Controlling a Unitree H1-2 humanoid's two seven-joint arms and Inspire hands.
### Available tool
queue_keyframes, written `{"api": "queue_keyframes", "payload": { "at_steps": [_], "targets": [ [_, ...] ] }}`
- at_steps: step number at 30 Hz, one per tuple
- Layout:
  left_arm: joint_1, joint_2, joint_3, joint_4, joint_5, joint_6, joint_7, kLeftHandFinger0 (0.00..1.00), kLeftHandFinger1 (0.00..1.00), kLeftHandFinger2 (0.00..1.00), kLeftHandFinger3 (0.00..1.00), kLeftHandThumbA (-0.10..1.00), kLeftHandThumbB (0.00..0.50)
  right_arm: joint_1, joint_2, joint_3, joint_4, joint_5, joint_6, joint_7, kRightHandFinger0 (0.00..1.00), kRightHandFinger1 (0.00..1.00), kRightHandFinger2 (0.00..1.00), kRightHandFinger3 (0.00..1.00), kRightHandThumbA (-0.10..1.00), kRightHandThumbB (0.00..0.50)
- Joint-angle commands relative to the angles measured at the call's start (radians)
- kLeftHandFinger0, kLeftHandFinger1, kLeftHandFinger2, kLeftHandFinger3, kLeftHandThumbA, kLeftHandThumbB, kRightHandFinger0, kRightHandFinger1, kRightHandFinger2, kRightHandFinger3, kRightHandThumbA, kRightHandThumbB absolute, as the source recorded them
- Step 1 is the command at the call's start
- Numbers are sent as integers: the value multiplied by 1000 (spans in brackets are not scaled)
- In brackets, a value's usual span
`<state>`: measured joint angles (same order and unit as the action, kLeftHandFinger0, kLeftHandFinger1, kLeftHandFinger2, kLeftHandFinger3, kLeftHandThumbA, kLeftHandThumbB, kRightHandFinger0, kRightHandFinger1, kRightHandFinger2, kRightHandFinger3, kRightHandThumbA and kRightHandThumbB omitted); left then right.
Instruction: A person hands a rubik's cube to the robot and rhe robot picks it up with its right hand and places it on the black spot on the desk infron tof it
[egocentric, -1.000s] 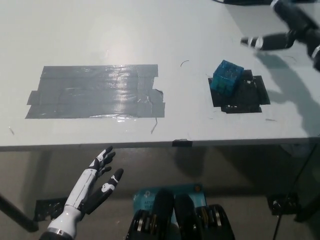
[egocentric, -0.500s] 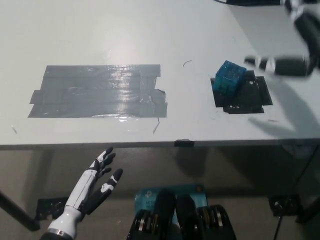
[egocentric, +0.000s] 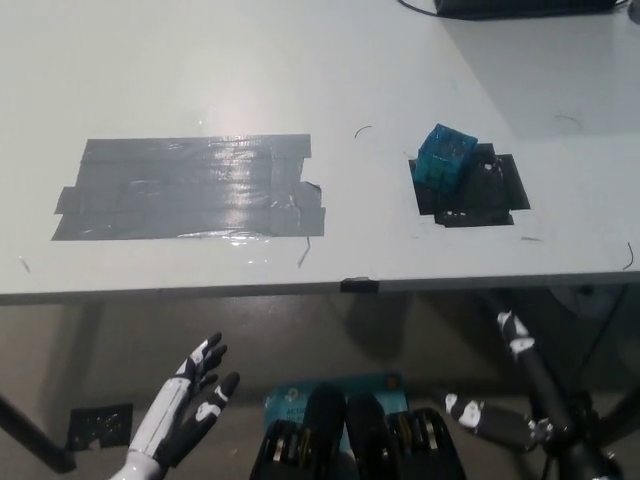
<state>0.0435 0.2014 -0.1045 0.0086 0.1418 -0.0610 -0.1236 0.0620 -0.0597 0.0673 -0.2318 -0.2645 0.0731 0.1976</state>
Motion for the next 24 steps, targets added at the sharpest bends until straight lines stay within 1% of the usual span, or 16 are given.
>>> {"api": "queue_keyframes", "payload": {
  "at_steps": [1,2,3,4,7,10,13,18,19,23,24],
  "targets": [
    [17,-12,8,-15,-18,-56,11,984,1000,1000,1000,843,137,-9,18,-11,153,-1,-259,-133,1000,1000,1000,1000,782,216],
    [18,-13,8,-17,-16,-54,10,989,1000,1000,1000,855,141,-9,14,-10,179,-4,-274,-139,1000,1000,1000,1000,754,214],
    [21,-12,5,-12,-11,-62,11,989,1000,1000,1000,870,147,-5,10,-5,179,-8,-267,-135,1000,1000,1000,1000,756,229],
    [23,-12,4,-13,-5,-66,13,986,1000,1000,1000,875,140,-3,8,-2,181,-12,-271,-137,1000,1000,1000,1000,779,241],
    [27,-12,6,-19,0,-67,17,980,1000,1000,1000,874,127,-3,4,6,191,-12,-273,-133,1000,1000,1000,1000,793,237],
    [28,-11,9,-25,-3,-62,15,980,1000,1000,1000,867,123,-6,3,8,194,-11,-269,-137,1000,1000,1000,1000,776,212],
    [36,-12,10,-25,-5,-67,15,980,1000,1000,1000,864,122,-2,-2,12,198,-14,-281,-141,1000,1000,1000,1000,765,217],
    [16,-9,15,-19,-6,-61,14,980,1000,1000,1000,853,127,-23,-11,22,209,-30,-283,-146,1000,1000,1000,1000,798,225],
    [15,-11,14,-21,-2,-63,15,970,1000,1000,1000,847,118,-24,-15,26,209,-45,-286,-151,1000,1000,1000,1000,797,220],
    [14,-11,14,-16,-2,-63,15,963,1000,1000,1000,840,116,-25,-20,35,204,-55,-283,-153,1000,1000,1000,1000,778,208],
    [13,-11,14,-17,1,-60,17,961,1000,1000,1000,835,115,-29,-22,38,206,-53,-286,-154,1000,1000,1000,1000,767,199]
  ]
}}
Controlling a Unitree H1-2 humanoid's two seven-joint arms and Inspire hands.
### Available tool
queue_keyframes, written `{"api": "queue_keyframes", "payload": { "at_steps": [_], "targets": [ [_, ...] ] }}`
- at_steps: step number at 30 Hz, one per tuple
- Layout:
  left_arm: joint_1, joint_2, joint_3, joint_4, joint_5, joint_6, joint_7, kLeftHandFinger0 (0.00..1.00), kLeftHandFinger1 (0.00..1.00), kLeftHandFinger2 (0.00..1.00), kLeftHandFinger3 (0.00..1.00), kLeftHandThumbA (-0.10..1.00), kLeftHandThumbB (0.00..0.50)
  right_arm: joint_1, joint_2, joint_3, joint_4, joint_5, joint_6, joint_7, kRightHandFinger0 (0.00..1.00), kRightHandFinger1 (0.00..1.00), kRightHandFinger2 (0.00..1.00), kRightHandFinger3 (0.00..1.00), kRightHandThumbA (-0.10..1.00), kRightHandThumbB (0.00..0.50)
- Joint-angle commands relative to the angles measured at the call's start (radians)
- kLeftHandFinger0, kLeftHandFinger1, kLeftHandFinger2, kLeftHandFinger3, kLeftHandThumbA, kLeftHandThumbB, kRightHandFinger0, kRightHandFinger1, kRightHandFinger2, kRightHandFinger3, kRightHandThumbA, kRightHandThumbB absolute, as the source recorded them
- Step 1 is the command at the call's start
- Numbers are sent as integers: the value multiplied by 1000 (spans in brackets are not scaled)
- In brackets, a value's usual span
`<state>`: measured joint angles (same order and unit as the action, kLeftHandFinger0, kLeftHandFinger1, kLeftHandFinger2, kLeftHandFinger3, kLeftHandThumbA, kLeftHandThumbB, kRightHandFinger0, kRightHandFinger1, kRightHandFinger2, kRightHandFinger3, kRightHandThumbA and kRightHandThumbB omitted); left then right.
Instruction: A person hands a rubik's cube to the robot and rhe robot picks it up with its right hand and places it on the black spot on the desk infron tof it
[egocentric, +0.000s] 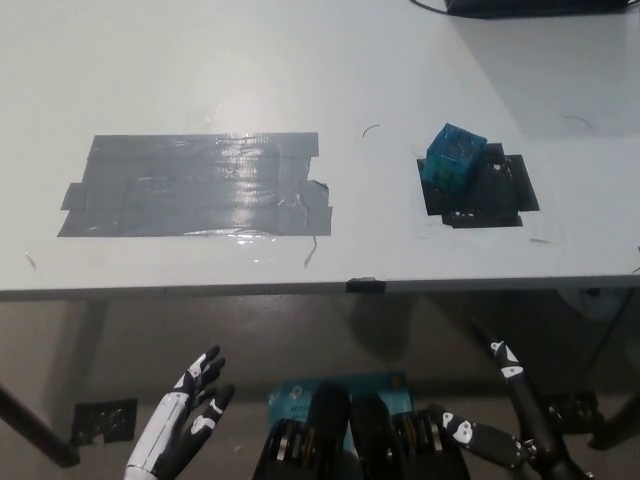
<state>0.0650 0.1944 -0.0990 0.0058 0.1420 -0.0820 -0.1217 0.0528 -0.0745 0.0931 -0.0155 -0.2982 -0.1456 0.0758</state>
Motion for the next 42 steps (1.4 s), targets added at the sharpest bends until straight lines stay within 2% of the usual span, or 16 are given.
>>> {"api": "queue_keyframes", "payload": {
  "at_steps": [1,4,7,16,26,39,42],
  "targets": [
    [-9,-4,8,-15,2,-37,15,960,1000,1000,1000,834,115,-21,-8,13,-10,-18,-68,-33,1000,1000,1000,1000,762,198],
    [-4,-7,10,-19,-3,-29,15,961,1000,1000,1000,827,112,-23,-8,16,-9,-20,-70,-36,1000,1000,1000,1000,745,202],
    [-3,-7,11,-17,-4,-35,15,965,1000,1000,1000,812,104,-24,-8,19,-5,-21,-76,-38,1000,1000,1000,1000,737,185],
    [-4,-4,13,-18,-1,-31,15,956,1000,1000,1000,802,123,-31,-13,31,-7,-48,-70,-46,1000,1000,1000,1000,728,163],
    [-13,0,19,-1,-3,-49,18,965,1000,1000,1000,790,116,-45,-20,39,-13,-50,-49,-35,1000,1000,1000,1000,749,167],
    [-9,-3,20,-7,-2,-40,19,940,1000,1000,1000,779,126,-43,-24,47,-21,-67,-40,-37,1000,1000,1000,1000,710,166],
    [-12,-2,21,-7,-5,-40,18,951,1000,1000,1000,778,123,-45,-25,49,-20,-76,-47,-40,1000,1000,1000,1000,696,152]
  ]
}}
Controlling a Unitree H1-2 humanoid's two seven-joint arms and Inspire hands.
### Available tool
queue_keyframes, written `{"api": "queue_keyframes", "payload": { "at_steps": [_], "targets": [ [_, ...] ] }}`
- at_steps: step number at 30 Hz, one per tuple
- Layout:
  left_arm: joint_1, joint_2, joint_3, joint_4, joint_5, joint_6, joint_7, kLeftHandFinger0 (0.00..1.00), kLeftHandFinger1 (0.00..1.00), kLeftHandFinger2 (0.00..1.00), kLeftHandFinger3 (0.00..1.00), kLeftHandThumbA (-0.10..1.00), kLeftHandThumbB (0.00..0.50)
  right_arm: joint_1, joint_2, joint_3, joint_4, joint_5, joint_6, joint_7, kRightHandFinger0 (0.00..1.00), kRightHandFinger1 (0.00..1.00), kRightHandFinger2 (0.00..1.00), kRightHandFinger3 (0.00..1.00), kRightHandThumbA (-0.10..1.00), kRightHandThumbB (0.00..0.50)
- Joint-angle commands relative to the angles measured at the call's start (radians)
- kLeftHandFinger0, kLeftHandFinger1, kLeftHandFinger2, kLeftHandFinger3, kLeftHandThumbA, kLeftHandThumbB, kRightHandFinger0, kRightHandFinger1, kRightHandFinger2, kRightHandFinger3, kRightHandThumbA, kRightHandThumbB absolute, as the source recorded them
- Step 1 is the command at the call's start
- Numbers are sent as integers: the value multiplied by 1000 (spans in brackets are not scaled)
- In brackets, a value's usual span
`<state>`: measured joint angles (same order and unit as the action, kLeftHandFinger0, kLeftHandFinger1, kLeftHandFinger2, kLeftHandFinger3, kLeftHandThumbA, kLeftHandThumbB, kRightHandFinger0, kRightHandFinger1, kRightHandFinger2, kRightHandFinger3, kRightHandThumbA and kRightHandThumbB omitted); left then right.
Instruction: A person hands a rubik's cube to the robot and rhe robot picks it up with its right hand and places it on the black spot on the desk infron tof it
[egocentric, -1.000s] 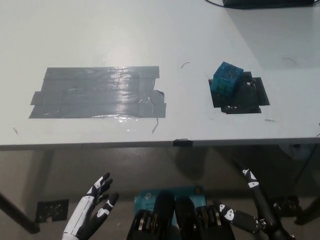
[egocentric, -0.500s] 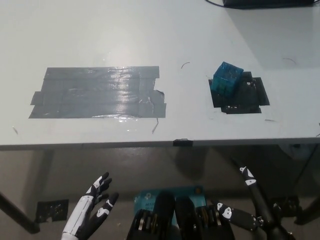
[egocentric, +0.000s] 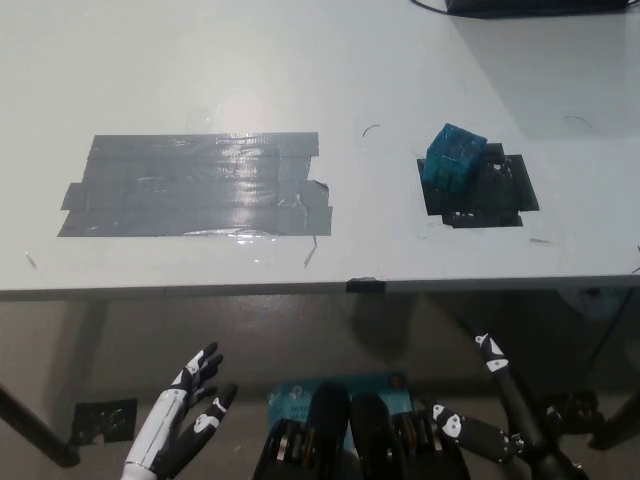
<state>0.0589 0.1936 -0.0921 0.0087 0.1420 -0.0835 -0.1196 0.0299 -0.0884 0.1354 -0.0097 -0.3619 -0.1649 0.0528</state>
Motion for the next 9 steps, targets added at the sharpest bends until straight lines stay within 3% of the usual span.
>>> {"api": "queue_keyframes", "payload": {
  "at_steps": [1,9],
  "targets": [
    [-6,-1,13,-11,-3,-37,16,950,1000,1000,1000,777,122,-22,-11,7,-26,-11,-30,-17,1000,1000,1000,1000,682,152],
    [-7,1,15,-10,-3,-41,17,945,1000,1000,1000,779,126,-25,-10,11,-26,-17,-26,-17,1000,1000,1000,1000,690,158]
  ]
}}
